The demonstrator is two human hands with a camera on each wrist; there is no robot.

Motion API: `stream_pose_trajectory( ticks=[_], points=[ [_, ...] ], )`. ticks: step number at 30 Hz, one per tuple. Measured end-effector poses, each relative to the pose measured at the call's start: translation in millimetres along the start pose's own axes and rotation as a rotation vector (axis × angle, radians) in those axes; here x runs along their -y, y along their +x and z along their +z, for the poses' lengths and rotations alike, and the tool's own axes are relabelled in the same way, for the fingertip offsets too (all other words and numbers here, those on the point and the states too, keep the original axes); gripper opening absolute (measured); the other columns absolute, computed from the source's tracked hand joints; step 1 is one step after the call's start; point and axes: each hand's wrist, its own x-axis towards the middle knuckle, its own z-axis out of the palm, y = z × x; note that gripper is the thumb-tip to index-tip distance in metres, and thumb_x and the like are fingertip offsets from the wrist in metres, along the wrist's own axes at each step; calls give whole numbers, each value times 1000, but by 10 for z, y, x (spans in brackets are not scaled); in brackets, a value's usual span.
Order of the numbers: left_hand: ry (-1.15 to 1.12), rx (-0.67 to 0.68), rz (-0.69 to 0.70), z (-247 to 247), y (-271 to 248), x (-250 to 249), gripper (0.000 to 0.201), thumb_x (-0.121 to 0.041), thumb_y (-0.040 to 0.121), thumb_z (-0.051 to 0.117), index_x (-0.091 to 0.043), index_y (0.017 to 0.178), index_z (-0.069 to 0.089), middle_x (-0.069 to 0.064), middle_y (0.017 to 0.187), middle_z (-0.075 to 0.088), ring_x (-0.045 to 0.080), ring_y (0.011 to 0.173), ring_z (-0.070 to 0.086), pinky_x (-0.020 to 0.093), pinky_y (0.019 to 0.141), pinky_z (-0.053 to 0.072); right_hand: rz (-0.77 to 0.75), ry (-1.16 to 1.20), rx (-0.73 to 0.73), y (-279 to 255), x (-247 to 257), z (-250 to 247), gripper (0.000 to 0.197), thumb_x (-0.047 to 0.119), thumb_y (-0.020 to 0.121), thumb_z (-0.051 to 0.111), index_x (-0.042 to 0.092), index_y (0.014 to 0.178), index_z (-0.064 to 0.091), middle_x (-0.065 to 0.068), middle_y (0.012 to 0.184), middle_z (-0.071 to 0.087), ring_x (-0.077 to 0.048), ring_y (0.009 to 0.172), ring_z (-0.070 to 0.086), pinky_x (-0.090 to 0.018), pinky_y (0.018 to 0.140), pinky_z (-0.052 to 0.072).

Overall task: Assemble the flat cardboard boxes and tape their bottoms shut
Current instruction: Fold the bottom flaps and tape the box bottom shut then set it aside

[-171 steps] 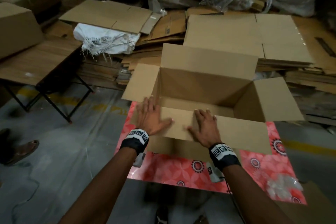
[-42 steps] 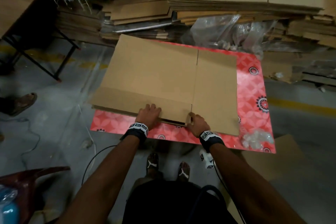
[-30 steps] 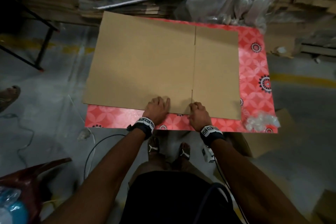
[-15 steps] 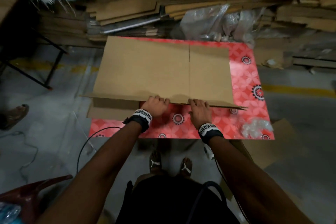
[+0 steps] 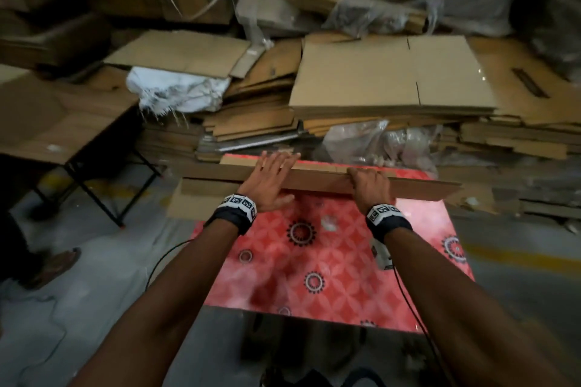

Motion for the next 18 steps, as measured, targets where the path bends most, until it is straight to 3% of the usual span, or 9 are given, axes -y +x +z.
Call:
stream_pose_trajectory(
  ticks=[3,5,8,10,13,15,18],
  points=[
    [161,19,-10,-235,-13,132,151,-95,54,58,-15,163,-9,22,169,-4,40,156,-2,63,123,-1,7,-46,-50,288,-73,-320,25,15,92,62,19,116,71,-14,105,74,-37,99,68,-43,89,44],
    [261,29,-28,-342,-37,174,165,-88,40,69,-13,162,-12,24,167,-15,42,155,-10,66,122,0,4,-55,-64,435,-138,-487,32,15,89,63,21,120,70,-11,109,74,-35,102,69,-42,89,44],
    [371,-12,-93,-482,-84,253,156,-57,47,80,-13,161,-18,26,164,-22,45,153,-18,69,119,-1,13,-87,-58,555,-234,-681,30,17,90,63,24,118,68,-7,108,76,-31,100,71,-40,85,48],
    [430,-11,-161,-545,-92,363,149,-51,58,80,-14,159,-22,26,164,-24,47,152,-20,71,117,-4,18,-100,-45,595,-319,-774,29,17,90,63,25,117,68,-4,108,76,-27,101,71,-36,82,49],
    [444,18,-255,-696,-70,436,143,-43,67,84,-15,159,-22,22,169,-3,49,153,-1,71,118,-1,28,-84,-33,603,-434,-866,33,17,88,66,24,120,68,-5,111,76,-29,104,70,-38,83,50],
    [421,24,-240,-825,6,396,114,-27,86,69,-13,161,-15,19,163,24,47,147,24,65,120,16,32,-98,-34,597,-463,-909,32,19,89,66,25,120,68,-6,110,76,-29,105,70,-38,83,51],
    [313,40,-241,-1008,182,330,74,-27,93,63,-15,156,26,11,140,44,35,123,52,52,102,45,42,-109,-49,559,-491,-950,23,24,92,65,25,115,69,-6,107,76,-29,102,70,-37,79,49]
  ],
)
